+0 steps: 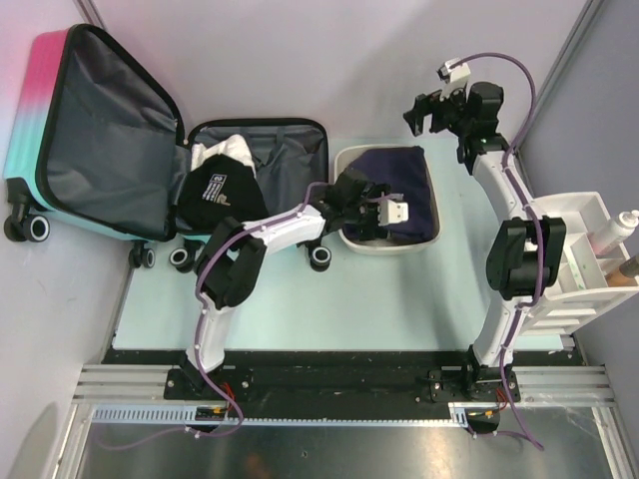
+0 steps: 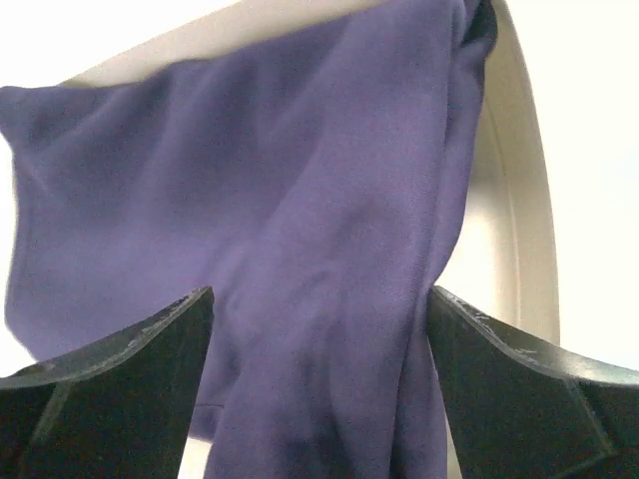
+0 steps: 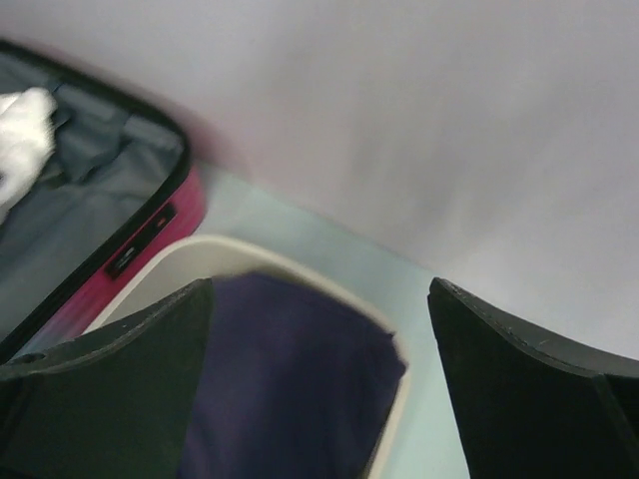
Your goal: Open, take out, and arrange the luggage
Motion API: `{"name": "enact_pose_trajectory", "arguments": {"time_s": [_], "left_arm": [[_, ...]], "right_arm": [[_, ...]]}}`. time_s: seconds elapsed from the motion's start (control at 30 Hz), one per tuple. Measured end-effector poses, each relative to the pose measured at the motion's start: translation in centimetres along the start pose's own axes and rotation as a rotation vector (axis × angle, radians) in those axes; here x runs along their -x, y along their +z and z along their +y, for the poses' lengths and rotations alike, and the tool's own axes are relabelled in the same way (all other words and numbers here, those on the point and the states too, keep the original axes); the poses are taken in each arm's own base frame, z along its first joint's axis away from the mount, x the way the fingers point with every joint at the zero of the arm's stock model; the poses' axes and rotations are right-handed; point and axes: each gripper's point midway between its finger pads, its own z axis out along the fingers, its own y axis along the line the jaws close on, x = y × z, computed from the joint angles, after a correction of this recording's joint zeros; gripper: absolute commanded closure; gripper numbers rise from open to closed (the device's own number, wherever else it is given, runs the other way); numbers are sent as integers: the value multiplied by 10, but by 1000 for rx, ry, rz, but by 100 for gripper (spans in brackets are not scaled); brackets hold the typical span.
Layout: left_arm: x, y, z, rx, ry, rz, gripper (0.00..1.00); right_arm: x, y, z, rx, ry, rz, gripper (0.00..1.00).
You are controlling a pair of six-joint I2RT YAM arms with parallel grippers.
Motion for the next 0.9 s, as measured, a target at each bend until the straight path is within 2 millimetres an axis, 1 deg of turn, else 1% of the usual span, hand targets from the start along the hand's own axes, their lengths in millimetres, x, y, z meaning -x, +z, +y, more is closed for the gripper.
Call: {"name": "enact_pose_trajectory", "arguments": {"time_s": [0.1, 0.2, 0.27, 0.3, 0.33, 0.4, 0.47, 0.5, 0.53, 0.57, 0.6, 0.67, 0.73, 0.8, 0.83, 0.9], "left_arm": [[20, -12, 14, 35, -11, -30, 8], [48, -33, 28, 76, -9, -75, 6], [74, -56, 40, 111, -9, -125, 5], [90, -72, 48, 131, -11, -159, 5], [100, -84, 53, 146, -16, -183, 4], [124, -114, 64, 182, -38, -237, 4], [134, -144, 80, 219, -97, -275, 4], [132, -159, 92, 246, -137, -278, 4], [127, -172, 104, 276, -180, -275, 4], [117, -187, 120, 315, -241, -267, 5], [101, -204, 137, 362, -307, -249, 5], [55, -241, 165, 465, -461, -193, 5], [-1, -277, 181, 566, -608, -119, 5], [-53, -307, 182, 652, -723, -39, 6], [-80, -321, 176, 689, -780, 14, 6], [-122, -341, 159, 743, -873, 115, 6]], "right_arm": [[-20, -9, 16, 77, 57, 89, 11], [-53, -20, 31, 142, 132, 210, 13], [-73, -28, 42, 180, 180, 274, 15], [-82, -31, 47, 200, 204, 304, 16], [-92, -34, 54, 223, 227, 334, 17], [-111, -41, 64, 261, 269, 389, 18], [-133, -47, 80, 307, 304, 457, 18], [-144, -51, 89, 329, 320, 493, 18], [-155, -54, 99, 349, 331, 528, 18], [-166, -58, 110, 371, 340, 561, 18], [-175, -61, 121, 392, 346, 593, 18], [-191, -66, 138, 424, 354, 642, 18], [-209, -69, 156, 457, 355, 694, 19], [-229, -71, 169, 475, 360, 749, 20], [-240, -73, 173, 479, 364, 777, 20], [-256, -75, 175, 477, 382, 818, 20]]}}
